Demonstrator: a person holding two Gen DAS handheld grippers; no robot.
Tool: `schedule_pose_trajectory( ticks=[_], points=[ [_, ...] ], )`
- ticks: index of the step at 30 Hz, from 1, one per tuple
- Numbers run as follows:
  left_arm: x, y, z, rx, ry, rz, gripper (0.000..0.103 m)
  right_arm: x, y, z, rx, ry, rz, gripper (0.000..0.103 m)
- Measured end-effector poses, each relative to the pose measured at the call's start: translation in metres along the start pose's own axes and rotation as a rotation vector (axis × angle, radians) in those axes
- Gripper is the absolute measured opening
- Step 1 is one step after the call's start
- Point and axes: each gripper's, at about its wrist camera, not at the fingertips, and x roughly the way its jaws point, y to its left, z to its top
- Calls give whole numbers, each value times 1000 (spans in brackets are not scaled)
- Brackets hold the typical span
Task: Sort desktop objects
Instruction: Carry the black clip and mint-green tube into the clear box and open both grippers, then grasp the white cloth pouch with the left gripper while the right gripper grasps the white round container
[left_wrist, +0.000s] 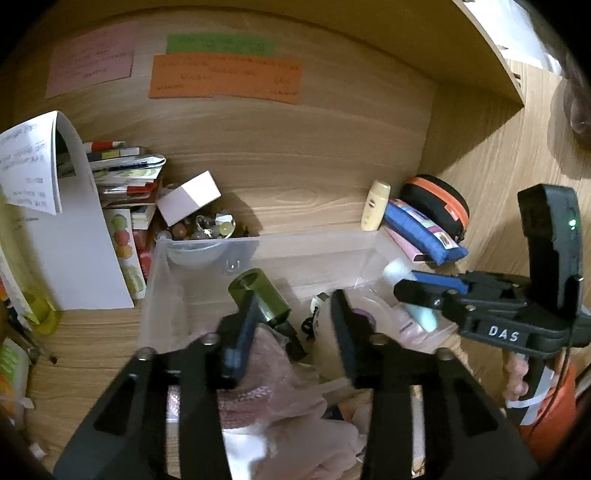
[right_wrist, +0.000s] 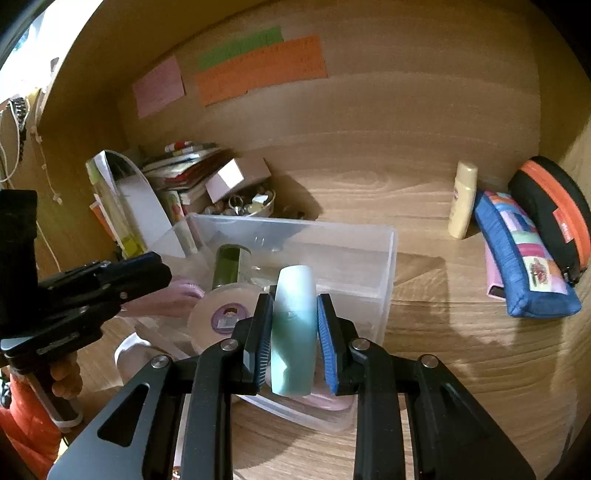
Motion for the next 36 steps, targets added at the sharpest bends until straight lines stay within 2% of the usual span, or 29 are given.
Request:
schedule_pose_trajectory(
  ticks=[3, 5, 9, 12, 14, 18, 20, 26, 32, 36],
  points=[
    [0, 1, 0, 2, -8, 2, 48, 3, 1, -1, -6, 5, -13, 22],
    [-1, 2, 0, -2, -11, -3, 56, 5, 2, -1, -12, 10, -18, 22],
    [-5, 1, 1, 1, -24, 6, 64, 3, 3, -1, -11, 13, -32, 23],
    [-11, 1, 3, -1, -43, 16, 70, -6, 3, 0, -1, -10, -48, 35],
    [-18, 1, 4, -7, -59, 33, 74, -16, 5, 0, 3, -38, -66, 52],
    [-33, 4, 6, -16, -91, 65, 80, -36, 8, -3, 7, -80, -86, 68],
    [-41, 6, 4, -20, -107, 92, 92, -43, 10, -6, 6, -91, -92, 75],
    [-62, 7, -11, 4, -118, 171, 96, -64, 15, -18, -4, -109, -126, 78],
    [-78, 10, -35, 13, -82, 219, 96, -79, 14, -37, 1, -94, -160, 80],
    [-79, 18, -52, -20, -35, 243, 96, -82, 17, -51, 5, -66, -144, 81]
  ],
)
